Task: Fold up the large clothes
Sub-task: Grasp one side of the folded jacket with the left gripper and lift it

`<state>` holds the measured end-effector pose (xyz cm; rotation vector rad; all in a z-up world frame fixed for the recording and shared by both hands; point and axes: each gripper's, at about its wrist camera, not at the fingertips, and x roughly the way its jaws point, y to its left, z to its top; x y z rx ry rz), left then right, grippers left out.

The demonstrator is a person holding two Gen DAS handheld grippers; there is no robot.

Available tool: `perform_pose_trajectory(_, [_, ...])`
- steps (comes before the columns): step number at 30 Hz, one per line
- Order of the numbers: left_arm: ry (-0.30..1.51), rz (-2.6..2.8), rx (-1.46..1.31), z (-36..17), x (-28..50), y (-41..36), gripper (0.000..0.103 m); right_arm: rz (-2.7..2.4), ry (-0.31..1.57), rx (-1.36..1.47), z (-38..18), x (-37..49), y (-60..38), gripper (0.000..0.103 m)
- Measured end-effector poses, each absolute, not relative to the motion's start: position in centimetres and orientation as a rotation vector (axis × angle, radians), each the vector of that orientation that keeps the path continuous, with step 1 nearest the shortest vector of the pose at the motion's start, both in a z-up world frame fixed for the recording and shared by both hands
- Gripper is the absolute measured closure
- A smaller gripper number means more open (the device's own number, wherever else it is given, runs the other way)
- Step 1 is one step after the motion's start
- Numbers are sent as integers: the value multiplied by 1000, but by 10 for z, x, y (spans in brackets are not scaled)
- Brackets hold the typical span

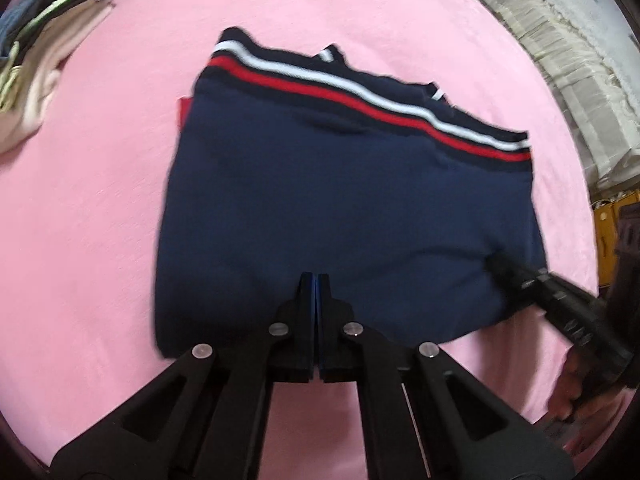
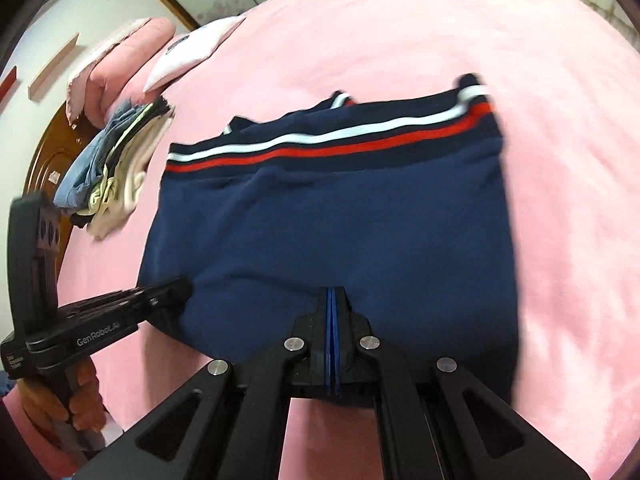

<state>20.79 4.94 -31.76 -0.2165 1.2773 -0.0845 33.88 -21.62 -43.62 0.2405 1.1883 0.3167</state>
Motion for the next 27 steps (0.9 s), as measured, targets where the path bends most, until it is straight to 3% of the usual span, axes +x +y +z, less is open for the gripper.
perform_pose_trajectory(9, [1254, 36, -158, -308, 190, 81, 102, 22, 1107, 259, -413, 323, -294, 103])
perform_pose_trajectory(12, [1231, 53, -203, -294, 186, 99, 101, -18, 1126, 301, -403, 322, -317, 98])
perform_pose_trajectory(13, [1239, 66, -207, -293, 187, 106, 99, -13, 1134, 337, -401, 322, -324, 93])
perform_pose_trajectory(15, [1269, 96, -227, -296, 190, 116, 83, -15, 1148, 415, -397, 323, -335, 66])
perform_pose_trajectory(16, [1279, 116, -244, -298, 191, 122, 61, -9, 1141, 436, -396, 324, -333, 46])
perform_pose_trajectory(17, [1284, 134, -270, -300, 191, 129, 50, 1, 1126, 449, -394, 325, -332, 39])
perform_pose_trajectory(22, [1303, 71, -446, -319, 200, 142, 51, 34, 1160, 436, -400, 339, -316, 39])
perform_pose_trajectory(25, [1311, 63, -473, -327, 200, 142, 79, 46, 1198, 415, -408, 344, -295, 39])
perform_pose_trajectory(27, [1290, 64, -476, -324, 198, 139, 83, 52, 1209, 403, -411, 345, -289, 39])
